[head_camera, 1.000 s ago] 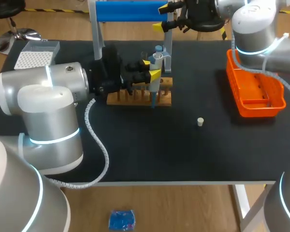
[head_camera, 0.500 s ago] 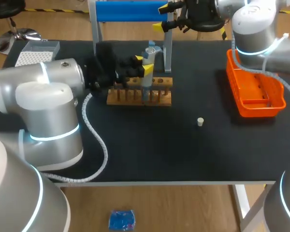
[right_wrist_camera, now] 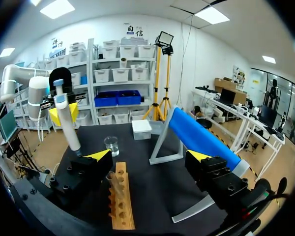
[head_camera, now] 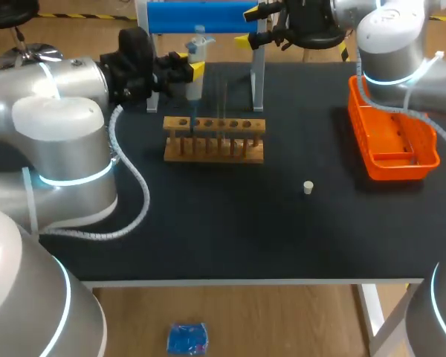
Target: Invert the test tube, pick up the pipette, mount the tip to pipette, aspirate from beaker and dispense into the tube, eject the tip, return the pipette, and cap with the stopper.
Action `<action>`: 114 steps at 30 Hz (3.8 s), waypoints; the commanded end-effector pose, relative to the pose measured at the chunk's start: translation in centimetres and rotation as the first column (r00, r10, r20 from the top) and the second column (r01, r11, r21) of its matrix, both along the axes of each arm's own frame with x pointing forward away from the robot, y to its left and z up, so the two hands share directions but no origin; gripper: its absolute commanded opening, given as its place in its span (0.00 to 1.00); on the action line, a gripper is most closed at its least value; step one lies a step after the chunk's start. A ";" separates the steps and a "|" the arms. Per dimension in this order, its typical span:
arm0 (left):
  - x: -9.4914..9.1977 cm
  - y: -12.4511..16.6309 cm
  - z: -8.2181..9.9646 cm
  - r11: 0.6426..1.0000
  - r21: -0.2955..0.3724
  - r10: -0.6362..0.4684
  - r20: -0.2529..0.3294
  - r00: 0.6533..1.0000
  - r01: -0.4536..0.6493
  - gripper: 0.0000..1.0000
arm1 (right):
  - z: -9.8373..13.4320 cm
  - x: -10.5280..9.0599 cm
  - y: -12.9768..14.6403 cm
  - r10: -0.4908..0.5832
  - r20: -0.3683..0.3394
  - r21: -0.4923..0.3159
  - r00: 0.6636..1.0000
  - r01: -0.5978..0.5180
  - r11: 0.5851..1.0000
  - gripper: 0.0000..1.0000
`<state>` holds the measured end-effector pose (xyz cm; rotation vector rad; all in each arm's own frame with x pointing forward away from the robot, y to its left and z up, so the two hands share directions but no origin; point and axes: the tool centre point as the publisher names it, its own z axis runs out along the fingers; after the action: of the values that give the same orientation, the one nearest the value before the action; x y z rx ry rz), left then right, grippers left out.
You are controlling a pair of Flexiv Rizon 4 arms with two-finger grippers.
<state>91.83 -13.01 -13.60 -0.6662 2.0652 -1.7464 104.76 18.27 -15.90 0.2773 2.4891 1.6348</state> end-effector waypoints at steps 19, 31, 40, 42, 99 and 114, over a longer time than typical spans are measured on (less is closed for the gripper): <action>9.3 3.7 -0.9 0.960 0.059 0.278 -0.148 0.949 -0.272 0.00 | 0.1 0.0 -0.1 0.002 -0.002 -0.001 1.000 -0.002 1.000 1.00; 14.7 4.3 -0.2 0.937 0.069 0.348 -0.168 0.922 -0.341 0.00 | 0.1 0.0 -0.1 0.002 -0.002 -0.001 1.000 -0.002 1.000 1.00; 17.5 5.7 -0.2 0.914 0.090 0.406 -0.177 0.897 -0.396 0.00 | 0.1 0.0 -0.1 0.002 -0.002 -0.001 1.000 -0.002 1.000 1.00; 17.8 5.9 -0.5 0.911 0.093 0.413 -0.181 0.892 -0.403 0.00 | 0.1 0.0 -0.1 0.002 -0.002 -0.001 1.000 -0.002 1.000 1.00; 23.3 8.1 -5.1 0.785 0.207 0.620 -0.230 0.750 -0.584 0.00 | 0.1 0.0 -0.1 0.002 -0.002 -0.001 1.000 -0.002 1.000 1.00; 23.7 8.1 -6.1 0.777 0.221 0.630 -0.240 0.739 -0.590 0.00 | 0.1 0.0 -0.1 0.002 -0.002 -0.001 1.000 -0.002 1.000 1.00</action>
<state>115.28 -4.85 -19.55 -1.4536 1.7983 -1.1702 104.79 18.25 -15.91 0.2763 2.4884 1.6369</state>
